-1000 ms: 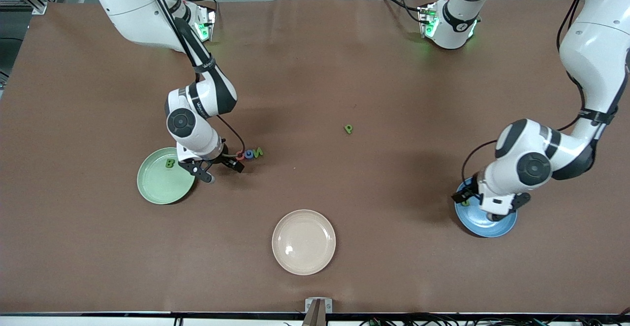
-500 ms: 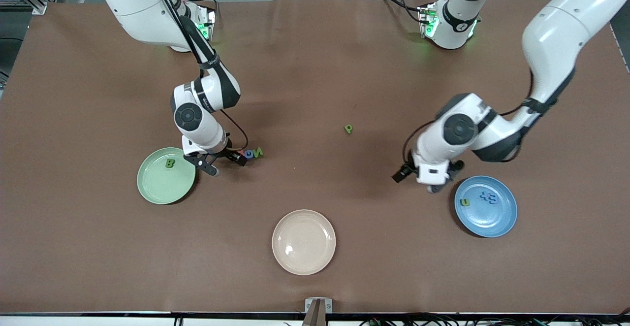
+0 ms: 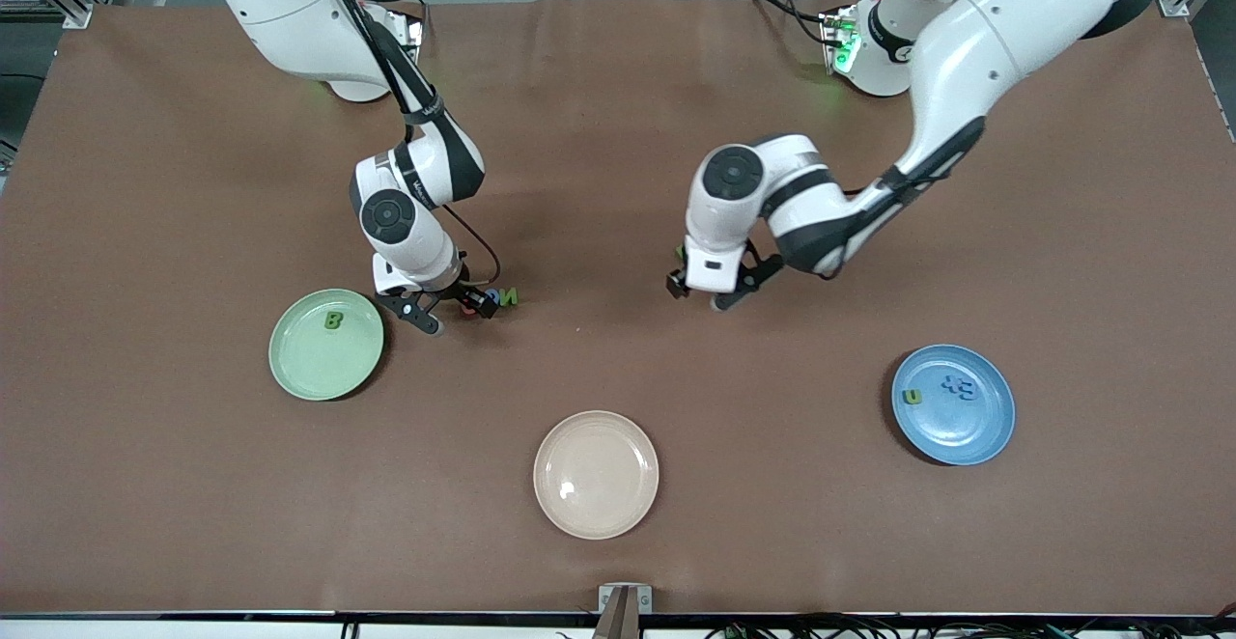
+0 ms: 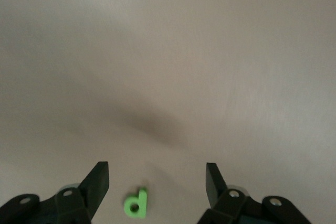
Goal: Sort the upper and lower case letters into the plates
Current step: 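Grasp the green d with the left gripper while the right gripper grasps Q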
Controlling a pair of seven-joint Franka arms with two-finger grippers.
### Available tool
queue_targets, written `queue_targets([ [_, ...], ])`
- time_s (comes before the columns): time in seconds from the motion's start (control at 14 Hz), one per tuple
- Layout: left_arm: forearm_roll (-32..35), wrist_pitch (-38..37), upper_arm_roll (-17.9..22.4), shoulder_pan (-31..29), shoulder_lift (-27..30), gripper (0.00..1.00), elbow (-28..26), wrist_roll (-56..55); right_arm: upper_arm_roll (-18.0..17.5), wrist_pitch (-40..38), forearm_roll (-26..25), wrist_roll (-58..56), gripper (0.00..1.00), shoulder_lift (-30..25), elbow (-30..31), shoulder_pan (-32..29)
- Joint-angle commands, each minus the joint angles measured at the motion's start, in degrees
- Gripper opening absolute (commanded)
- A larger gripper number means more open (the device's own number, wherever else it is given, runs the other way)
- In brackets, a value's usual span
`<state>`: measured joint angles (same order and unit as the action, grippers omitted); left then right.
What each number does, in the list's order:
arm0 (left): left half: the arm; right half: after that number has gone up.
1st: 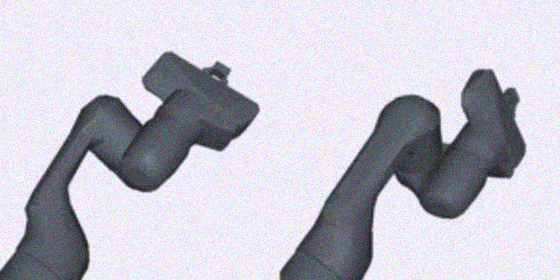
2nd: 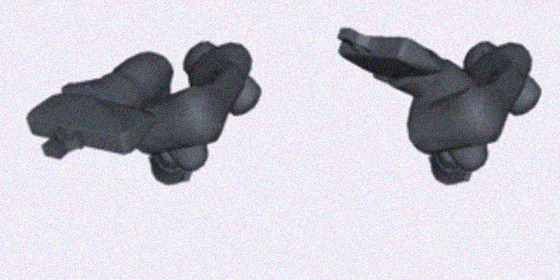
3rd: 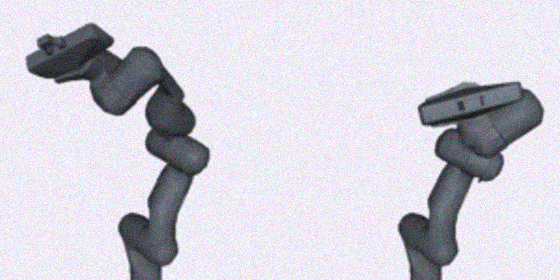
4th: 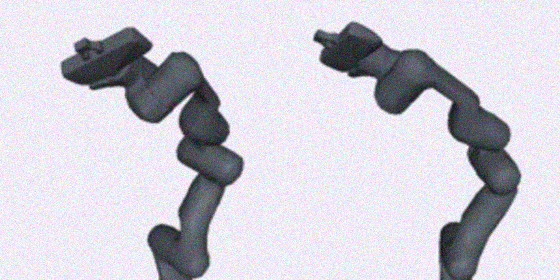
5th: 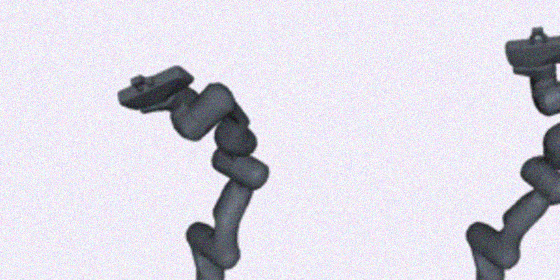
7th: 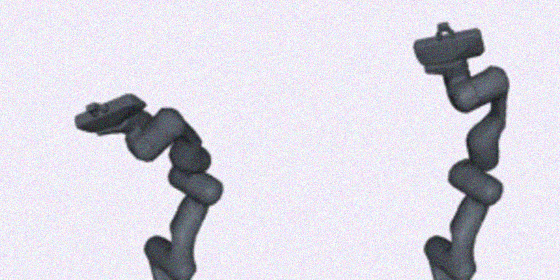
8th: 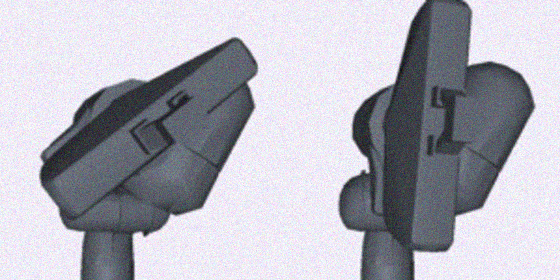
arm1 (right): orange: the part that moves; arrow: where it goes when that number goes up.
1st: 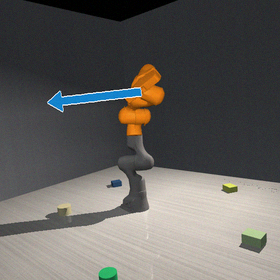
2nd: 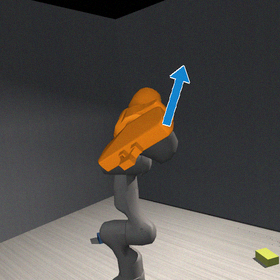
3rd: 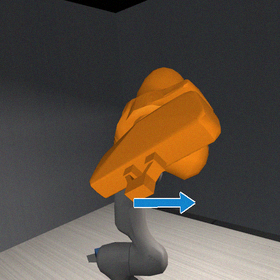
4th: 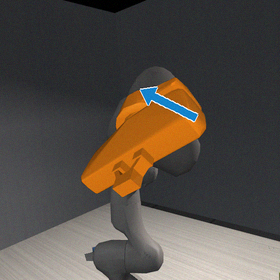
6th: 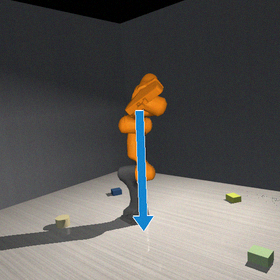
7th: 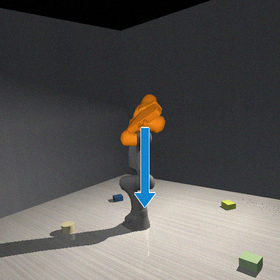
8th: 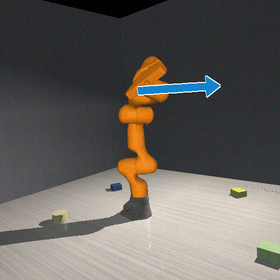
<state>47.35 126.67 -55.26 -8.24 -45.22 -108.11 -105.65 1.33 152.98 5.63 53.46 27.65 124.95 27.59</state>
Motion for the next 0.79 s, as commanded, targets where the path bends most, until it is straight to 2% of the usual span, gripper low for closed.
queue_targets([
  [0.0, 2.5, 1.0, 1.6, 2.2, -0.1, 0.82, -1.2, -2.5, 0.3, 0.9, 0.2, 1.3, 0.76, -0.6, 2.0, 1.1],
  [0.21, 3.5, 2.4, 1.6, 2.2, 0.0, 0.79, -4.8, -3.6, 0.3, 0.7, -0.4, 0.8, 0.61, -0.7, 1.9, 0.9],
  [0.36, 4.5, 3.8, 1.6, 2.3, 0.0, 0.78, -6.1, -5.2, 0.3, 0.7, -0.4, 0.8, 0.47, -0.7, 1.8, 0.8],
  [0.5, 6.9, 6.9, 1.6, 2.1, 0.0, 0.73, -8.4, -7.5, 0.3, 0.6, -0.4, 0.8, 0.27, -0.7, 1.5, 0.6],
  [0.64, 9.2, 7.5, 1.6, 1.7, -0.1, 0.7, -9.1, -9.5, 0.4, 0.1, -0.4, 0.7, 0.02, -0.8, 1.4, 0.3],
  [0.71, 9.3, 7.5, 1.6, 1.9, -0.2, 0.66, -9.1, -9.5, 0.5, 0.1, -0.4, 0.2, 0.0, -0.8, 1.4, -0.2],
])
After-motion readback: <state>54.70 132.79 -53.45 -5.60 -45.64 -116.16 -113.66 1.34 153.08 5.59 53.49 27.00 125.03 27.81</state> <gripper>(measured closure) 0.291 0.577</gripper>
